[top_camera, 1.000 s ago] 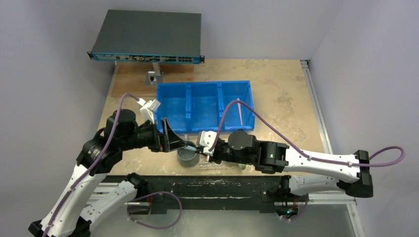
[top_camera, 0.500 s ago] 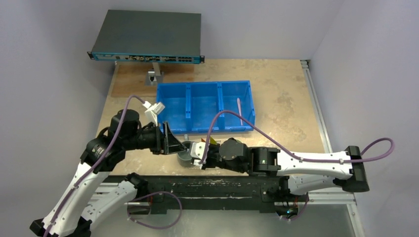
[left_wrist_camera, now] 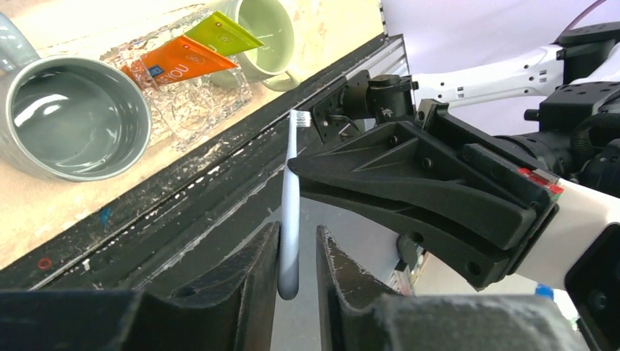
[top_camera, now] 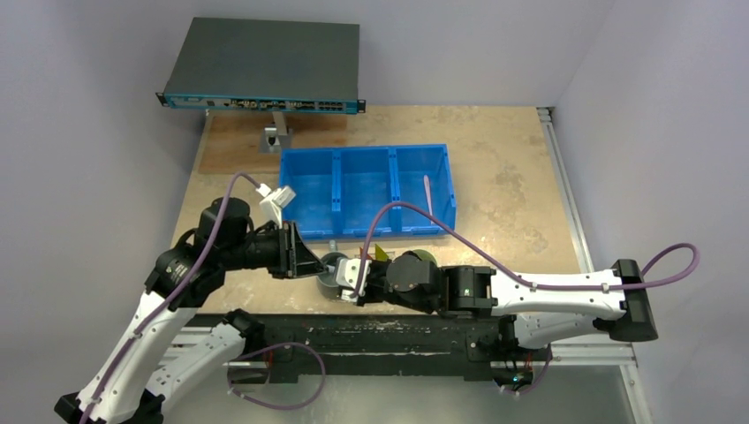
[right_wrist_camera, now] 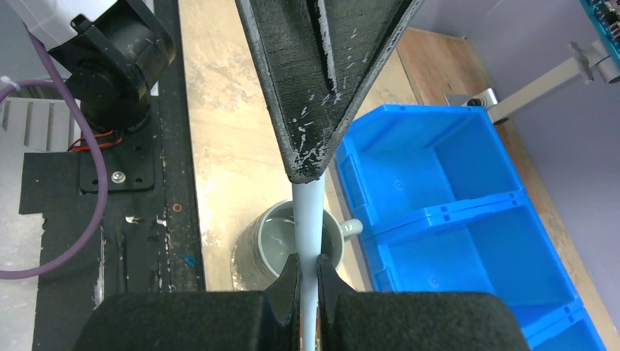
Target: Prepare toiletry sets of a toothbrush and toothpaste on the tray
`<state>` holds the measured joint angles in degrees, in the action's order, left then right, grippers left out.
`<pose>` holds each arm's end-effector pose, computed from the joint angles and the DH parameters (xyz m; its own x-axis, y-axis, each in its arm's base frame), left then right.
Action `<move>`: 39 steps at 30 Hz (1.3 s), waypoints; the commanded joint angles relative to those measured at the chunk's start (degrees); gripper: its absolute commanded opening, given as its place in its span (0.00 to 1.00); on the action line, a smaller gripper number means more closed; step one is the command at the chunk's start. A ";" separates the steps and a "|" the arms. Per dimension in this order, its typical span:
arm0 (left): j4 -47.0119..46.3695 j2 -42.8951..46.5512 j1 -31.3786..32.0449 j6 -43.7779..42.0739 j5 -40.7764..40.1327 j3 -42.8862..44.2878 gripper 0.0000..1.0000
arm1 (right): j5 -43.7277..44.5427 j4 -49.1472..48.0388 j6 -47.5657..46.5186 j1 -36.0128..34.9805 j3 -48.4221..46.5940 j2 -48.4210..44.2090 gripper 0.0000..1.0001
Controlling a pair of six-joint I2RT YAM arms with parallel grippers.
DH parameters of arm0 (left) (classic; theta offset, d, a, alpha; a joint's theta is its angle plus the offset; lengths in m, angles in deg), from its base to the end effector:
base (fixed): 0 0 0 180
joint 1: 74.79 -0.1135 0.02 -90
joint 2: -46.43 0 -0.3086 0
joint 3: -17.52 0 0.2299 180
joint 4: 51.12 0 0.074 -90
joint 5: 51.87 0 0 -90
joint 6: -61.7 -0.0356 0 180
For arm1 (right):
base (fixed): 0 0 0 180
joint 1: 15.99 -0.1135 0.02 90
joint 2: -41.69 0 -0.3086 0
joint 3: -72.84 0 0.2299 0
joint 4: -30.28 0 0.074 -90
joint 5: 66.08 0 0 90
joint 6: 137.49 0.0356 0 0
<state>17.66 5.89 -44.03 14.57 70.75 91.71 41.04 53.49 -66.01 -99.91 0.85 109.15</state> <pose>0.0434 -0.0481 0.3816 -0.9132 -0.1233 -0.3884 0.2570 0.5654 -0.7838 0.0351 0.2308 0.3821 0.2603 -0.4222 -0.8683 -0.8839 0.2578 -0.3903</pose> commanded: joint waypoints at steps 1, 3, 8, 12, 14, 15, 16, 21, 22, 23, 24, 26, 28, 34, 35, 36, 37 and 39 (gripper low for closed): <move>-0.77 0.52 -0.24 -0.95 1.65 -0.68 0.18 | 2.01 -2.53 -0.34 -0.27 -1.51 -0.85 0.00; -0.78 0.69 -0.18 -1.04 1.52 -1.00 0.08 | 2.18 -2.71 -0.16 -0.28 -1.50 -0.92 0.00; -1.23 1.32 -0.21 -0.96 0.23 -1.68 0.00 | 2.15 -2.58 0.21 -0.37 -1.32 -1.27 0.00; -2.49 1.78 -0.18 0.04 -1.13 -2.34 0.00 | 2.23 -2.03 1.93 -0.37 -0.79 -2.32 0.05; -3.20 2.98 -0.23 0.69 -2.48 -3.01 0.00 | 2.43 -2.14 2.71 -0.37 -0.33 -2.73 0.20; -3.32 3.81 -0.31 1.03 -3.54 -3.22 0.00 | 2.59 -1.98 3.13 -0.37 -0.23 -2.89 0.26; -3.48 4.58 -0.34 1.07 -4.31 -3.37 0.00 | 2.69 -1.81 3.47 -0.37 -0.19 -3.02 0.32; -3.27 8.05 -1.45 1.68 -7.76 -3.36 0.00 | 4.28 -2.20 5.07 -0.28 0.08 -4.80 0.45; -3.37 8.14 -1.82 1.61 -7.75 -3.27 0.00 | 5.10 -2.80 5.22 -0.11 0.54 -5.77 0.47; -3.35 8.18 -2.18 1.46 -7.75 -3.26 0.00 | 5.75 -3.81 5.54 0.22 1.05 -6.74 0.49; -3.65 8.26 -2.72 1.35 -7.80 -3.30 0.00 | 5.76 -4.09 6.26 0.85 1.27 -7.82 0.50; -4.81 8.36 -4.22 1.07 -6.78 -3.63 0.00 | 4.44 -4.49 8.14 3.06 1.31 -9.78 0.51; -5.33 8.09 -5.97 0.53 -5.21 -3.46 0.00 | 2.10 -4.29 10.23 6.03 1.12 -11.72 0.52; -7.88 7.29 -13.80 -0.12 3.30 -4.34 0.00 | -4.21 -3.95 12.73 12.98 2.37 -16.09 0.55; -8.88 6.95 -15.75 0.22 5.93 -4.84 0.00 | -5.16 -4.44 12.81 13.56 3.09 -17.14 0.57; -10.51 6.62 -17.86 1.00 9.29 -5.68 0.00 | -6.01 -5.06 12.98 14.17 3.94 -18.18 0.58; -12.53 6.35 -20.22 2.16 12.44 -6.74 0.00 | -6.70 -5.57 13.19 14.95 4.75 -19.10 0.59; -17.17 5.95 -24.45 5.65 19.13 -8.85 0.00 | -8.91 -6.15 13.80 16.81 5.96 -20.45 0.60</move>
<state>10.14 13.30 -62.04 16.02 75.82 86.23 37.41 50.27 -54.45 -85.61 4.68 91.29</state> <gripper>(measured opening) 0.065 0.594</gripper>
